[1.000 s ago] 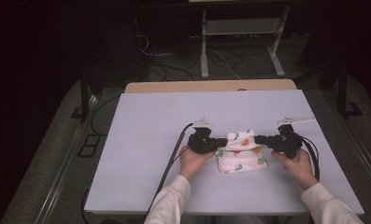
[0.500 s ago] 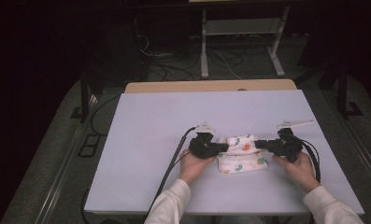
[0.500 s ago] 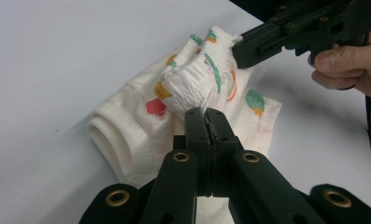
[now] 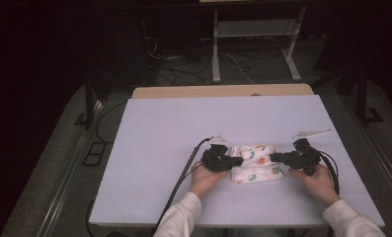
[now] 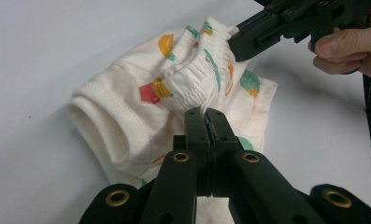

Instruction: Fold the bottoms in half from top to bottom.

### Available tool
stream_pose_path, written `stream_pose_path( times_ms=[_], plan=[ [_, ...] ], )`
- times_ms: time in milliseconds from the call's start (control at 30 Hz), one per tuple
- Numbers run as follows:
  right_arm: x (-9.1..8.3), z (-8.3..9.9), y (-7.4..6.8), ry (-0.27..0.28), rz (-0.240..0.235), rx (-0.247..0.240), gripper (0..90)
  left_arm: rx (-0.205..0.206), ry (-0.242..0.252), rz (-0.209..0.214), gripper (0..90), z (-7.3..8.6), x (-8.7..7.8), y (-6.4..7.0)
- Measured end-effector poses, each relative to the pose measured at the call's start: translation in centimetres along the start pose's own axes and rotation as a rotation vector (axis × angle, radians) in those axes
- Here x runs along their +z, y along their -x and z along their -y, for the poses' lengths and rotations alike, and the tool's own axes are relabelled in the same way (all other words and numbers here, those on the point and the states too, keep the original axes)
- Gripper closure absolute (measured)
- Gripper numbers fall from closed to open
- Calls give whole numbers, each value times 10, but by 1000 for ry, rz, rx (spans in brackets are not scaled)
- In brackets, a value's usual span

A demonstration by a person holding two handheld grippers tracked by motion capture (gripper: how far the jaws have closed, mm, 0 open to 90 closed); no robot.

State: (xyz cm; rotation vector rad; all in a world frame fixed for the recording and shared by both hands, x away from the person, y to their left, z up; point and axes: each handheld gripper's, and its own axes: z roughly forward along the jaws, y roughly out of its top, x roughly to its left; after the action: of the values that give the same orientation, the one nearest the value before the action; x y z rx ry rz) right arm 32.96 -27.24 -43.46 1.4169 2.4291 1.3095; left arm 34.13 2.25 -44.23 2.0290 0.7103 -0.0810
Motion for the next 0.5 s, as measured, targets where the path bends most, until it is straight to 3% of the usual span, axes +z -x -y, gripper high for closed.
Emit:
stream_pose_path(
  times_ms=[100, 233, 400, 500],
  plan=[
    [0, 2, 1, -9, -3, 10, 829, 12, -13, 3, 886, 1, 2, 2],
    [-3, 3, 1, -3, 22, 22, 660, 20, -20, 11, 886, 3, 4, 3],
    [-9, 1, 1, 49, -23, 34, 484, 33, -28, 15, 886, 3, 5, 3],
    [-10, -3, 0, 55, -25, 37, 443, 36, -27, 17, 885, 3, 5, 3]
  ],
)
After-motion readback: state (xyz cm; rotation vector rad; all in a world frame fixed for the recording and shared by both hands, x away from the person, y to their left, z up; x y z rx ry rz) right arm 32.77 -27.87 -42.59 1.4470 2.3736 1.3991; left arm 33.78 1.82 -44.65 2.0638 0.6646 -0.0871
